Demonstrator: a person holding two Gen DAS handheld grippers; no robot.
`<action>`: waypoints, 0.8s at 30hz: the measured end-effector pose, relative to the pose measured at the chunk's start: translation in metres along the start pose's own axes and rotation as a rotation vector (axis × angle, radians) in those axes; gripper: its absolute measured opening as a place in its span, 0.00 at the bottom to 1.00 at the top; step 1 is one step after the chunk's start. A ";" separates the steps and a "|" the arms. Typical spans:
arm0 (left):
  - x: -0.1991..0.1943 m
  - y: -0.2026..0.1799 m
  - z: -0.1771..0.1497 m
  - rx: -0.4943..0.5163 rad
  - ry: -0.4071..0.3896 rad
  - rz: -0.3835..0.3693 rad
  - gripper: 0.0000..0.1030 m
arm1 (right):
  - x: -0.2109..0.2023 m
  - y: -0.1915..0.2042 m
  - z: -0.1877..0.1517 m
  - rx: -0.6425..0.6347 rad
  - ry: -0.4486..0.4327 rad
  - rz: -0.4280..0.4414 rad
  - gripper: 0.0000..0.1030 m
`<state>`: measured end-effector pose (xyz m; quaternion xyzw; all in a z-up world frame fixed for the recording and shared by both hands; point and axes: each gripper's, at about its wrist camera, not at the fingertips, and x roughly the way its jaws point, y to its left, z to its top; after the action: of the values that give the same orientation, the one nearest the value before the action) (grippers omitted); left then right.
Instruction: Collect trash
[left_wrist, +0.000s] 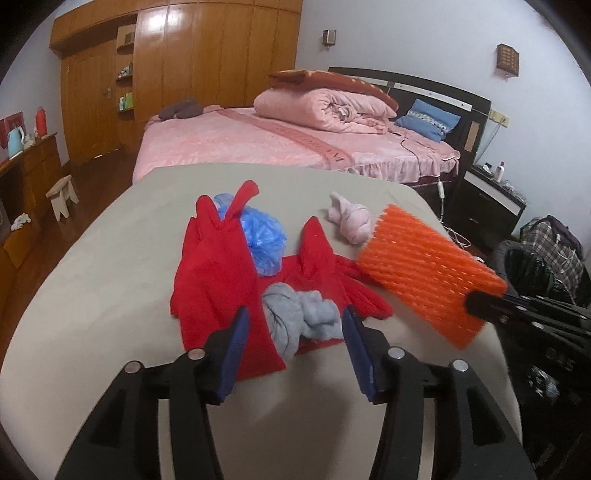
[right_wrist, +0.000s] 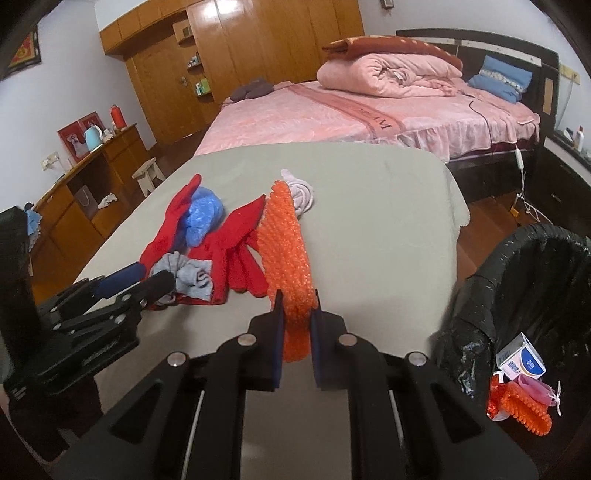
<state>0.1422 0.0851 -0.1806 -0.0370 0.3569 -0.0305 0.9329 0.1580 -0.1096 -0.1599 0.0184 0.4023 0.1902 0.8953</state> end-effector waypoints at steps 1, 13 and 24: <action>0.002 -0.001 0.002 0.003 -0.006 0.008 0.50 | 0.001 -0.001 0.000 0.001 0.002 -0.003 0.11; 0.010 -0.014 0.006 0.047 -0.015 -0.004 0.49 | 0.006 -0.006 -0.003 0.007 0.015 -0.005 0.11; 0.024 -0.005 0.007 0.037 0.011 0.043 0.62 | 0.009 -0.008 -0.002 0.008 0.022 -0.005 0.13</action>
<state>0.1649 0.0782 -0.1908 -0.0121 0.3621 -0.0169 0.9319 0.1640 -0.1140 -0.1690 0.0187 0.4127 0.1866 0.8913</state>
